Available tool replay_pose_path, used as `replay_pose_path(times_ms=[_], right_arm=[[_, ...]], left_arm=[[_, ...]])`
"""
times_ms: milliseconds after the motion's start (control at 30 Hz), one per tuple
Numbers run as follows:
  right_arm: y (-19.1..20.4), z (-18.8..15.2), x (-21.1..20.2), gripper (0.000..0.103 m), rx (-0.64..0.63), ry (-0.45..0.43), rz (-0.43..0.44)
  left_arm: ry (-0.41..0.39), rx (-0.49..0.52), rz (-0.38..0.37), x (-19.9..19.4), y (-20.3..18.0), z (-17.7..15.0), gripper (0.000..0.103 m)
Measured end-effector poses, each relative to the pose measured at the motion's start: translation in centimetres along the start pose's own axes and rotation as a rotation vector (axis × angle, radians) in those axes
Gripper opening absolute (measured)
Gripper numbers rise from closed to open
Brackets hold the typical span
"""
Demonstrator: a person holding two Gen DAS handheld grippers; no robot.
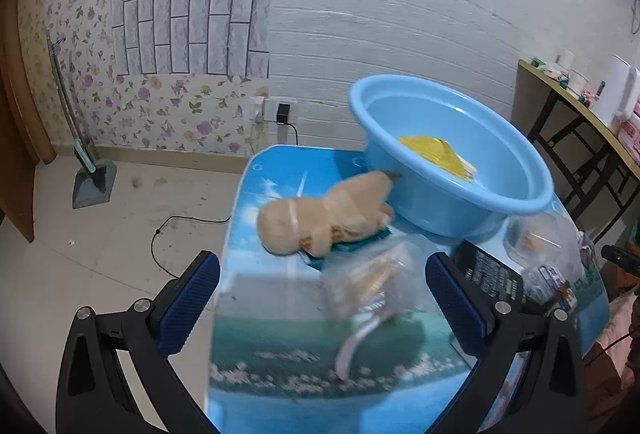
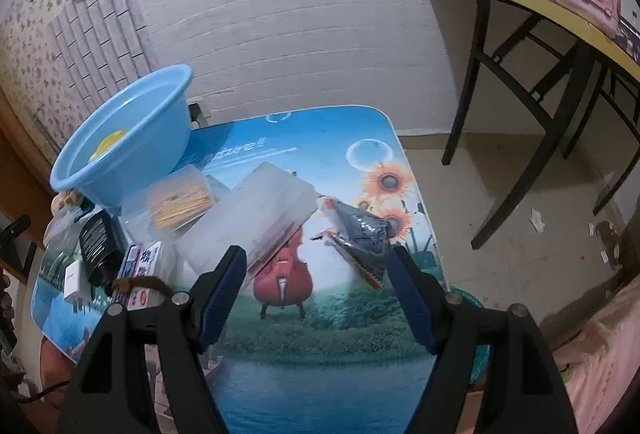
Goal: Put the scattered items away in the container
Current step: 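Grasp the beige plush toy with the left gripper while the right gripper grasps the grey snack bag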
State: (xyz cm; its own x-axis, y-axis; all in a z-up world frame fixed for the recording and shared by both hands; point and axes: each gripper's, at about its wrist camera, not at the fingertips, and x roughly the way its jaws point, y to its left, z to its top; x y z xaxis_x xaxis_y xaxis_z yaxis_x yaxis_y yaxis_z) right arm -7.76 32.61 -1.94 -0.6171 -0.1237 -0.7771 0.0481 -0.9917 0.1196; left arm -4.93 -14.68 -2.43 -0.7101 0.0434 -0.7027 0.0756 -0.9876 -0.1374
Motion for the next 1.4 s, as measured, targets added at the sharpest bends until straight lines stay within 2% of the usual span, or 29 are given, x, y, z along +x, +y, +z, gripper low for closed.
replay_pose_path(times_ms=[333,533,700,733,800,1033,1067,1133,1233,1400], right_arm=[[-1.9,1.2,2.2,0.073,0.073,0.06,-0.104],[-2.9,1.3,3.5,0.073,0.122,0.103,-0.122],[-2.8,1.7,4.4,0.073,0.134,0.121,-0.118],[-2.8,1.7,4.5,0.073,0.136,0.125,-0.116],[-2.5,1.8,4.7,0.073,0.135,0.134,-0.108],[-2.1,1.8,5.5,0.073,0.136,0.152,-0.097],[-2.1,1.7,5.6,0.071,0.141,0.152,-0.09],[-2.0,1.8,6.0,0.052,0.135,0.16,-0.08],[-2.0,1.7,6.0,0.037,0.115,0.166,-0.093],[-1.9,1.3,5.0,0.029,0.098,0.141,-0.039]], left_arm=[[0.087,0.088,-0.003,5.7,1.6,2.0,0.103],[0.129,0.137,-0.092,7.9,2.0,2.7,0.103],[0.151,0.19,-0.195,9.0,1.9,3.1,0.102],[0.157,0.201,-0.217,9.2,1.8,3.1,0.1],[0.172,0.231,-0.234,9.6,1.5,3.0,0.085],[0.17,0.26,-0.224,8.9,1.6,2.8,0.069],[0.169,0.263,-0.214,8.7,1.7,2.7,0.065],[0.168,0.261,-0.21,8.1,1.6,2.5,0.065],[0.169,0.269,-0.209,7.2,1.5,2.0,0.065],[0.151,0.252,-0.166,5.1,1.4,1.3,0.065]])
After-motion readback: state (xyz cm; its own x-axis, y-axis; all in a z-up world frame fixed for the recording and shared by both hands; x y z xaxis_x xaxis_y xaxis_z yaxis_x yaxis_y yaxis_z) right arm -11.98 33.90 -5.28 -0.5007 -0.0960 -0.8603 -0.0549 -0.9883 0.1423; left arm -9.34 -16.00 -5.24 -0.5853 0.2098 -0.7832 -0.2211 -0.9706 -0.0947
